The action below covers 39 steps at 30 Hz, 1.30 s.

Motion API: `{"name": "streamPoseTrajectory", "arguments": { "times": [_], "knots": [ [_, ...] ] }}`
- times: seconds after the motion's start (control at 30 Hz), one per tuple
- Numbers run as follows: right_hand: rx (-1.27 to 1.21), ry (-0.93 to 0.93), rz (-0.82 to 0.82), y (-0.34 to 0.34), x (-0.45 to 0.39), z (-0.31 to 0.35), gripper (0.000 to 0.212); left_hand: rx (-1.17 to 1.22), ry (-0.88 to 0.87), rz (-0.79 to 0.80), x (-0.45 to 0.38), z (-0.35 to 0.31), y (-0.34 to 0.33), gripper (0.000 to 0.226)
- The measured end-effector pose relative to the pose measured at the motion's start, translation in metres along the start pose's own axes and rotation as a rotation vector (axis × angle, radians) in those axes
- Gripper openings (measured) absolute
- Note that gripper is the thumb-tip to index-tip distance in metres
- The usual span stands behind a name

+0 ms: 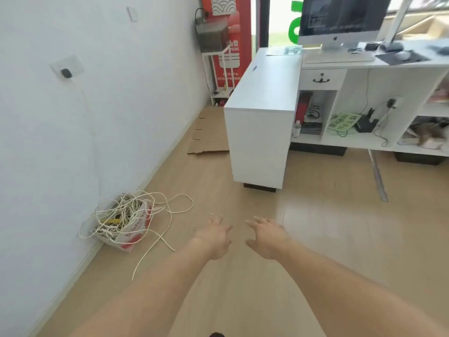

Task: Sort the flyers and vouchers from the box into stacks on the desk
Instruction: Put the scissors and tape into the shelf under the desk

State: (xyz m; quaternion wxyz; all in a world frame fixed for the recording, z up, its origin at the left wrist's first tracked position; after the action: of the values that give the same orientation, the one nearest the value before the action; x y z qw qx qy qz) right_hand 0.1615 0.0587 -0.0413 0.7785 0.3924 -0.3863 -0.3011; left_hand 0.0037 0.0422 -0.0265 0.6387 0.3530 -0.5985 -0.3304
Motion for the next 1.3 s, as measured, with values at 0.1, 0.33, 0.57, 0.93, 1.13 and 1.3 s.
{"name": "streamPoseTrajectory", "arguments": {
  "times": [0.1,0.33,0.57,0.93,1.13,1.3],
  "knots": [
    [-0.035,-0.129,-0.011,0.001,0.026,-0.058,0.066,-0.078,-0.115,0.067,-0.019,-0.070,-0.005,0.055],
    [-0.151,-0.447,-0.038,-0.013,0.081,-0.186,0.065,-0.216,-0.341,0.161,-0.066,-0.206,-0.024,0.060],
    [-0.257,-0.664,-0.015,-0.005,0.085,-0.284,0.068,-0.291,-0.483,0.234,-0.143,-0.298,-0.019,0.059],
    [-0.330,-0.764,0.045,0.075,0.011,-0.420,0.066,-0.547,-0.648,0.202,-0.287,-0.422,0.066,0.055],
    [-0.389,-0.814,0.031,0.117,-0.002,-0.519,0.067,-0.606,-0.705,0.183,-0.350,-0.523,0.104,0.056],
    [-0.381,-0.814,0.013,0.163,0.003,-0.627,0.067,-0.534,-0.680,0.174,-0.398,-0.624,0.145,0.056]
  ]
}}
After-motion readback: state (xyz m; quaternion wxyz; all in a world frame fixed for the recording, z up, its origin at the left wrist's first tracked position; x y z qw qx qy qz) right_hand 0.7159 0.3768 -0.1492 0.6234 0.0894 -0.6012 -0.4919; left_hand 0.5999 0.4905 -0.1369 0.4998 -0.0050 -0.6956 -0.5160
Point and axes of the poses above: each hand's wrist, its own x-axis away from the middle knuckle, its own y-axis out of the back of the hand, z = x × y, the point moved 5 cm from there along -x, towards the middle knuckle, and after that the axes turned 8 degrees about y, right-handed, at the moved point
